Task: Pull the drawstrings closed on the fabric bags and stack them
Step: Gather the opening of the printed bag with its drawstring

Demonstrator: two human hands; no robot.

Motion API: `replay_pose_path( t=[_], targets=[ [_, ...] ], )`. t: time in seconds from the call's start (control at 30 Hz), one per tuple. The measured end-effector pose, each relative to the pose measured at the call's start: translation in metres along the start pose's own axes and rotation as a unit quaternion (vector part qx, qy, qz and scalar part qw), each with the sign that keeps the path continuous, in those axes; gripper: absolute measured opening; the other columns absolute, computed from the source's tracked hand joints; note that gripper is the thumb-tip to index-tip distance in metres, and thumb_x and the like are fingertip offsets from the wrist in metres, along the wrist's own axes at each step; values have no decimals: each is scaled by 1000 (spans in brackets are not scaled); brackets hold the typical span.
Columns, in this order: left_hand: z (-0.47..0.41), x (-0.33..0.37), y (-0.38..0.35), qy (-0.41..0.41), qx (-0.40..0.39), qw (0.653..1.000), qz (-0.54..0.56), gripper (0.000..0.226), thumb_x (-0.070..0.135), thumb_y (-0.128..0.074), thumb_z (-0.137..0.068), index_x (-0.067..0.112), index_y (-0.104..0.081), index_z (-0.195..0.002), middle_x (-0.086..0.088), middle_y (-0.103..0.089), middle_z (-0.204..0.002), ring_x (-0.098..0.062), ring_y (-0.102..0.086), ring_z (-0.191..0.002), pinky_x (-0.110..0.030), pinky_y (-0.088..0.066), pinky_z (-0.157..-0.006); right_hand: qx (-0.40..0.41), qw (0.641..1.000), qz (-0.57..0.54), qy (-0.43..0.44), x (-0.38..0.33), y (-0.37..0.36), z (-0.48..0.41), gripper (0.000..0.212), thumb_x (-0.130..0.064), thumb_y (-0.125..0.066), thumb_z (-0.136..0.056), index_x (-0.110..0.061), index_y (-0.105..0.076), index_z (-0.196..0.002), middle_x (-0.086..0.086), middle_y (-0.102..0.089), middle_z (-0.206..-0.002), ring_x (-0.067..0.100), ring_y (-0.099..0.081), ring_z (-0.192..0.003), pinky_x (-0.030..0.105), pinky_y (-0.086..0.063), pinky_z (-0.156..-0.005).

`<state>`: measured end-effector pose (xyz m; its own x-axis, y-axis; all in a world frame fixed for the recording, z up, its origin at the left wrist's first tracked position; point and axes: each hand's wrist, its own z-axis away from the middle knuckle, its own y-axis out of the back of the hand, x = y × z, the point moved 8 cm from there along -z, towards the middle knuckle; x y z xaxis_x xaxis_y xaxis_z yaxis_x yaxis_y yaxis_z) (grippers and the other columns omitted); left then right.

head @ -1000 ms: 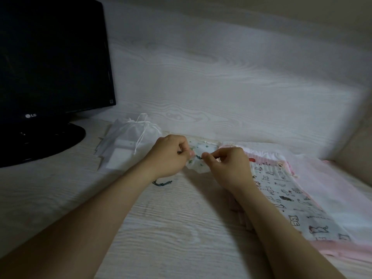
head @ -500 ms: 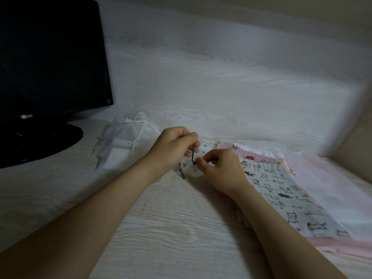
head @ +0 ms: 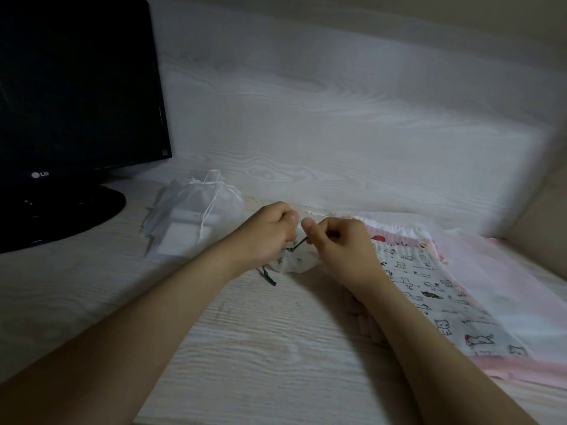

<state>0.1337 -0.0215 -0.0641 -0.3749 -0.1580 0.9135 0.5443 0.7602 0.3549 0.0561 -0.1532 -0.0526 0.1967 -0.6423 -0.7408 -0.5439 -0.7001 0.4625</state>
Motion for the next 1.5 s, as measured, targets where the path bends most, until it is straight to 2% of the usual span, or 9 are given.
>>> replay_pose_path(
  t=[0.13, 0.33, 0.53, 0.67, 0.93, 1.1, 1.27, 1.4, 1.5],
  targets=[
    [2, -1, -4, -13, -19, 999, -40, 24, 25, -41, -112, 22, -55, -94, 10, -55, -75, -10, -44, -66, -32, -37, -63, -16, 999, -25, 20, -3, -2, 0, 18, -32, -64, -102, -21, -77, -94, -6, -44, -50, 7, -33, -46, 25, -29, -49],
    [7, 5, -5, -44, -28, 994, -99, 20, 21, -42, -112, 18, -59, -102, 7, -63, -85, -12, -53, -79, -37, -46, -75, -10, 999, -29, 32, -6, 1, 2, 7, -23, -75, -95, -20, -77, -90, -7, -37, -46, 11, -28, -45, 25, -25, -49],
    [7, 5, -1, -31, -29, 997, -59, 16, 21, -49, -111, 14, -62, -104, 6, -69, -78, 2, -52, -57, -24, -42, -62, 0, 999, -44, 9, -7, 4, 2, 11, -16, -75, -91, -14, -73, -81, -7, -38, -47, 10, -30, -46, 25, -26, -47],
    [4, 4, 0, -1, -27, 999, -26, 16, 23, -54, -110, 16, -66, -104, 7, -70, -75, -7, -55, -64, -21, -45, -59, 8, 999, -44, 3, -9, 4, 3, 13, -11, -67, -93, -14, -74, -82, -12, -42, -46, 8, -34, -45, 23, -30, -47],
    [5, 4, 8, 8, -6, 1000, -24, 9, 19, -61, -106, 14, -66, -100, 4, -75, -75, -6, -64, -67, -21, -47, -57, 34, 999, -25, 20, -12, 3, 3, 13, -14, -63, -92, -15, -67, -80, -4, -46, -51, 7, -36, -46, 23, -32, -48],
    [8, 7, 6, -8, -24, 999, -28, 9, 20, -70, -102, 11, -73, -100, -1, -80, -83, -8, -70, -70, -17, -46, -54, 52, 998, 28, 21, -8, 5, 2, 13, -18, -64, -90, -21, -67, -78, -11, -53, -54, 6, -44, -49, 24, -36, -54],
    [8, 5, 8, 7, -22, 999, -47, 9, 16, -73, -97, 12, -80, -94, -3, -80, -81, -10, -73, -72, -22, -49, -55, 57, 989, 116, 68, -19, 6, 4, 8, -25, -70, -84, -24, -69, -76, -14, -58, -66, 2, -53, -61, 12, -33, -56],
    [7, 0, 9, 10, -7, 996, -89, 15, 18, -71, -97, 15, -81, -87, -2, -79, -77, -9, -71, -68, -25, -51, -61, -3, 973, 216, 84, -16, 2, 4, 29, -45, -53, -81, -24, -73, -79, -10, -64, -74, 4, -56, -67, 28, -46, -60],
    [6, 0, 9, -12, -7, 995, -102, 14, 20, -73, -96, 15, -81, -85, -1, -78, -74, -12, -73, -69, -29, -57, -69, -29, 969, 232, 79, -16, 5, 7, 30, -43, -49, -80, -21, -65, -66, -5, -62, -60, 10, -54, -54, 33, -48, -56]
  ],
)
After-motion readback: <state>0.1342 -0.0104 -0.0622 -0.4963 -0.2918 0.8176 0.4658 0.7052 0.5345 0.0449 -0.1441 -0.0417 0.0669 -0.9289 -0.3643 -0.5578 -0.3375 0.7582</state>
